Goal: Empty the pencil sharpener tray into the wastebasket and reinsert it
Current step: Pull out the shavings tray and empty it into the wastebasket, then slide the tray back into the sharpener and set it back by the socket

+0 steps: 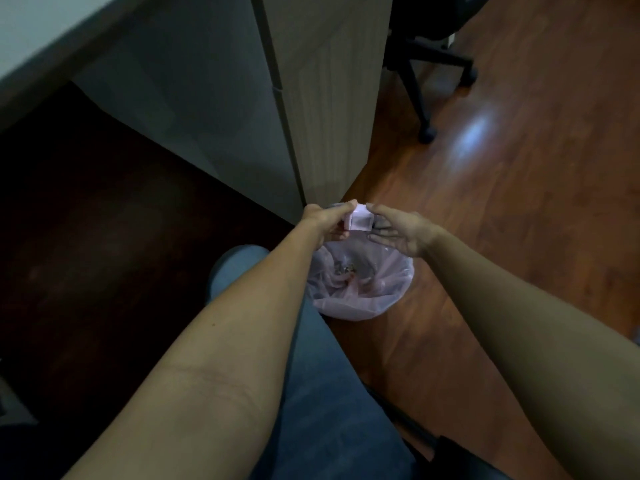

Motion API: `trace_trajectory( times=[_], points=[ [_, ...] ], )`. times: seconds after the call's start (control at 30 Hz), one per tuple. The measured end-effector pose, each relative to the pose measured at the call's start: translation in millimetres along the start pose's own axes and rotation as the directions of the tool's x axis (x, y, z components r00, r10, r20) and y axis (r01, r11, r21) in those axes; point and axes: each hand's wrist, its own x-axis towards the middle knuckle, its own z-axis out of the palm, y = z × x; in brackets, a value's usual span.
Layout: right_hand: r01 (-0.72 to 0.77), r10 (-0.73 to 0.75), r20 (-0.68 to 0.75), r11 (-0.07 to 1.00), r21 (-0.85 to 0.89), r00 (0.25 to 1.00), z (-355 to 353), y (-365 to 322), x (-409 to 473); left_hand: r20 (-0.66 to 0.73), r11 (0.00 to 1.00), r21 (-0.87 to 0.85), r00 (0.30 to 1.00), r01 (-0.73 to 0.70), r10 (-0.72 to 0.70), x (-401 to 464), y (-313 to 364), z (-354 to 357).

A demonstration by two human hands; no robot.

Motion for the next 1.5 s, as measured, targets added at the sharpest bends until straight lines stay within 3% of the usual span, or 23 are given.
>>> trace_trajectory(
  times=[0.23,0.5,0.67,0.97,1.23,1.5],
  points=[
    [-0.047,0.056,0.07,0.991,-0.127,0.996,4,1,-5,0.045,0.999,0.001,0.998,0.036,-0.036,-9,-11,-10],
    [0.16,-0.158,0.153,0.987,0.004,0.975,11,-27,-17,0.165,0.982,-0.06,0.969,-0.177,0.185,-28,8,-34],
    [0.275,-0.257,0.284,0.961,-0.022,0.924,15,-54,-50,0.188,0.948,-0.042,0.929,-0.316,0.318,-51,31,-48],
    [0.519,-0.47,0.333,0.852,-0.07,0.817,29,-117,-117,0.186,0.8,0.023,0.789,-0.6,0.586,-117,92,-64],
    [0.674,-0.594,0.389,0.732,-0.102,0.704,38,-186,-185,0.175,0.667,0.042,0.663,-0.744,0.728,-182,158,-70],
    [0.72,-0.631,0.491,0.694,0.011,0.601,83,-233,-235,0.095,0.561,0.066,0.564,-0.825,0.82,-241,203,-106]
  ],
)
